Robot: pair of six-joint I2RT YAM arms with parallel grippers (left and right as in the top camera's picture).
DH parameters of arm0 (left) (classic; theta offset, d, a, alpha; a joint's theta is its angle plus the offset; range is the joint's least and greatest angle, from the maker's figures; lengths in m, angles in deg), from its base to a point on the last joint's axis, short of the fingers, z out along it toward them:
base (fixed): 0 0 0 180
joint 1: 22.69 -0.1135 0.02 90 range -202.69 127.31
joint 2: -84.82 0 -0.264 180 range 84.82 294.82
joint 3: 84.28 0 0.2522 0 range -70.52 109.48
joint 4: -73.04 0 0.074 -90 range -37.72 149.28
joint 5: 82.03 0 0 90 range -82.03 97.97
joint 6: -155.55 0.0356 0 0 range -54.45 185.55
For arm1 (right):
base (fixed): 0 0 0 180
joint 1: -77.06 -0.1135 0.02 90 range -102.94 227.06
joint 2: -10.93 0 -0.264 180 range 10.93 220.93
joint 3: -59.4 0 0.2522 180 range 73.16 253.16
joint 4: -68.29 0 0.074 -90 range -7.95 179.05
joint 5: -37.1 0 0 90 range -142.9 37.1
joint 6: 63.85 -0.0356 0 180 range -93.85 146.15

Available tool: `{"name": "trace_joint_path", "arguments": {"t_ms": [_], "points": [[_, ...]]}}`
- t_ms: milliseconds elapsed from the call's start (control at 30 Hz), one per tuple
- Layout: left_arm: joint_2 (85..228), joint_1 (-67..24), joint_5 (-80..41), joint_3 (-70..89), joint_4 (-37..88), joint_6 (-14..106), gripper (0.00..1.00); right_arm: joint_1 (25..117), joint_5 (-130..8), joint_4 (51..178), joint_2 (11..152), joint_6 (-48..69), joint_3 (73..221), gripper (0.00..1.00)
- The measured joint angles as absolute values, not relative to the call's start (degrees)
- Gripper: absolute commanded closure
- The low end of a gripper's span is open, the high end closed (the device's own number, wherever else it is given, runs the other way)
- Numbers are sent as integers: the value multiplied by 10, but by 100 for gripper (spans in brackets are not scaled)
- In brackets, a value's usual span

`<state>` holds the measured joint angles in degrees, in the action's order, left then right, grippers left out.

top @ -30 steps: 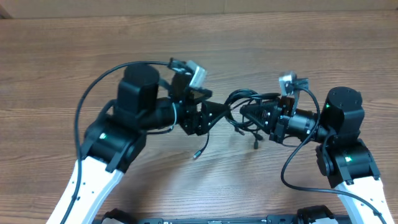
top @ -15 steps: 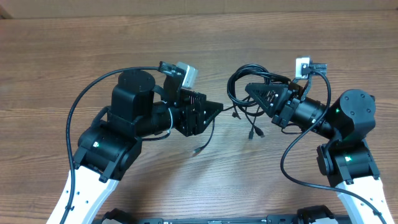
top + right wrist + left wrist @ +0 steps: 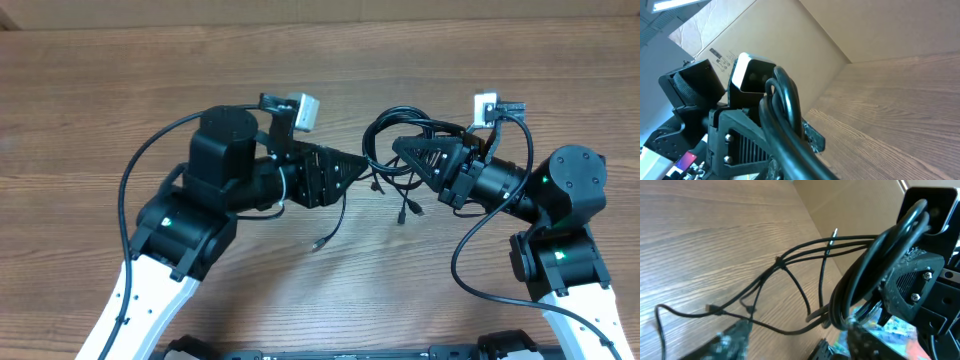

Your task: Untangle cables

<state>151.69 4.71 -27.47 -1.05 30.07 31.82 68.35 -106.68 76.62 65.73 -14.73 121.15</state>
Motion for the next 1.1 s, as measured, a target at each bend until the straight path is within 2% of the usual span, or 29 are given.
{"name": "trace_joint_path", "arguments": {"t_ms": [33,133,200,233,400,533,600,1033,1100], "points": [[1521,51,-282,-10,311,313,60,683,-1067,766,657,-148,1211,96],[1525,54,-301,-10,326,298,62,683,-1066,766,657,-147,1211,96],[1526,54,-315,-10,327,278,40,683,-1060,766,657,-147,1211,96],[1526,55,-322,-10,328,267,34,683,-1055,766,657,-147,1211,96],[1526,55,-349,-10,328,207,26,683,-1002,766,657,-159,1211,96],[1526,55,-360,-10,337,163,7,683,-944,740,657,-204,1211,96],[1527,55,-360,-10,365,135,3,683,-919,702,657,-243,1211,96],[1533,120,-264,-10,504,-96,0,683,-877,675,657,-309,1211,96],[1540,135,-245,-10,519,-126,3,683,-874,675,657,-310,1211,96]]}}
